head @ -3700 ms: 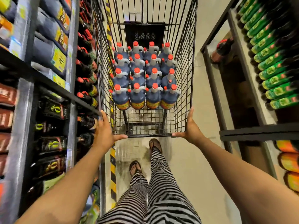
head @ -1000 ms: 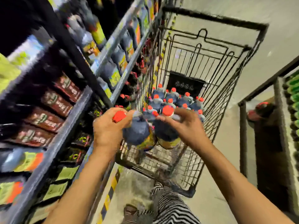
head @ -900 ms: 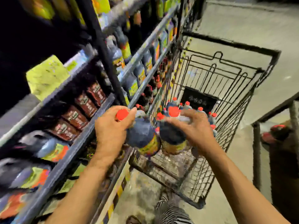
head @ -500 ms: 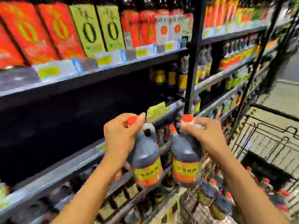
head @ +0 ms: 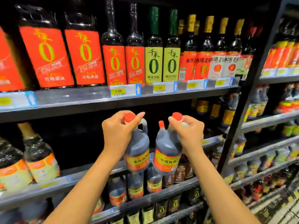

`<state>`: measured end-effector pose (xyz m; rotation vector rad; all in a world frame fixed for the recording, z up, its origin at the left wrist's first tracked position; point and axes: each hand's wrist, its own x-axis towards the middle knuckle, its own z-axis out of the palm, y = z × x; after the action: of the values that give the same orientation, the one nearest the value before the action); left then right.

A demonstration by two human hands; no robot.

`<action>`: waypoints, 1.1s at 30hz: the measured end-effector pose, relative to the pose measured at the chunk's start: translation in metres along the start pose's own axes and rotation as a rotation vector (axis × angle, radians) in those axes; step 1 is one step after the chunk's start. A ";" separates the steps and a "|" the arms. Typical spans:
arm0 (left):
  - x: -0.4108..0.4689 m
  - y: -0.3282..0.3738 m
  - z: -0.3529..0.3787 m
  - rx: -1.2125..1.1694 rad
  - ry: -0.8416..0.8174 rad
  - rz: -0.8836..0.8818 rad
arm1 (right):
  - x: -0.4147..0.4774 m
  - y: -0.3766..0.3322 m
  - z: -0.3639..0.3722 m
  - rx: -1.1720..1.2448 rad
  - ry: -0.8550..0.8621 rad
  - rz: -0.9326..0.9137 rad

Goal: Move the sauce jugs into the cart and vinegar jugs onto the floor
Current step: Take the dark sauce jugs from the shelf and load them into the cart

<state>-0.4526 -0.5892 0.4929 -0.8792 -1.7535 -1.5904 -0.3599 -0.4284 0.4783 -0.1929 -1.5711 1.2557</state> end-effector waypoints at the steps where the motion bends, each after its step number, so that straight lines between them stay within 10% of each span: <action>1: 0.001 -0.003 0.001 0.021 0.010 0.020 | 0.004 0.006 0.005 -0.006 0.016 -0.031; 33: 0.019 -0.050 0.069 0.186 0.081 0.150 | 0.068 0.121 0.049 -0.189 -0.140 0.013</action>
<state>-0.5047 -0.5223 0.4718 -0.8244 -1.7051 -1.3252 -0.4817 -0.3602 0.4319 -0.2395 -1.8130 1.1510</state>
